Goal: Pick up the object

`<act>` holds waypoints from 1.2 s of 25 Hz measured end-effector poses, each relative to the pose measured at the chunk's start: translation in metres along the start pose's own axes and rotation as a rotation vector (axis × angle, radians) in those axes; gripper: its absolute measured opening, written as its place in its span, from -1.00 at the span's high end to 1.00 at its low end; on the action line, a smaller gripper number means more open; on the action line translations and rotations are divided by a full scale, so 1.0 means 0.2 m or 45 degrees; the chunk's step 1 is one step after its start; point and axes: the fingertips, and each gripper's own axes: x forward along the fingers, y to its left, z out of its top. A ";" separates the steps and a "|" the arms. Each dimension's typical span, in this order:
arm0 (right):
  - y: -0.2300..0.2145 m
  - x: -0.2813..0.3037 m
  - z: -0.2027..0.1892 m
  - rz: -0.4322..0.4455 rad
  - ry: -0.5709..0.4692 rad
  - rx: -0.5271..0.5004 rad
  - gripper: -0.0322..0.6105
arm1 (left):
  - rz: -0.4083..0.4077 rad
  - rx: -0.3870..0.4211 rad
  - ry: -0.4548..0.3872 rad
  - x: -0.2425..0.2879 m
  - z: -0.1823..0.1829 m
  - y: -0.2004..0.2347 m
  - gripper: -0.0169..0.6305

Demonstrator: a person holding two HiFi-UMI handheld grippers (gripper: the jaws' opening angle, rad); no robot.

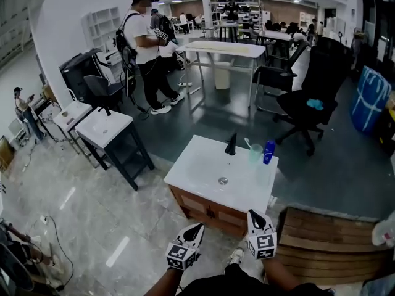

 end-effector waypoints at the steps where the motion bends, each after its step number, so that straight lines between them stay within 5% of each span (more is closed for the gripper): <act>1: -0.03 0.03 0.00 -0.004 0.007 0.004 0.84 | -0.006 0.002 0.001 0.05 0.02 0.01 0.88; 15: -0.55 0.39 0.00 -0.059 0.049 0.038 0.84 | -0.088 0.065 -0.005 0.77 0.27 0.07 0.89; 22: -0.72 0.50 0.02 -0.077 0.059 0.018 0.84 | -0.115 0.075 -0.013 0.98 0.34 0.08 0.88; 30: -0.85 0.55 -0.03 -0.217 0.119 0.040 0.84 | -0.203 0.071 -0.033 1.13 0.39 0.16 0.88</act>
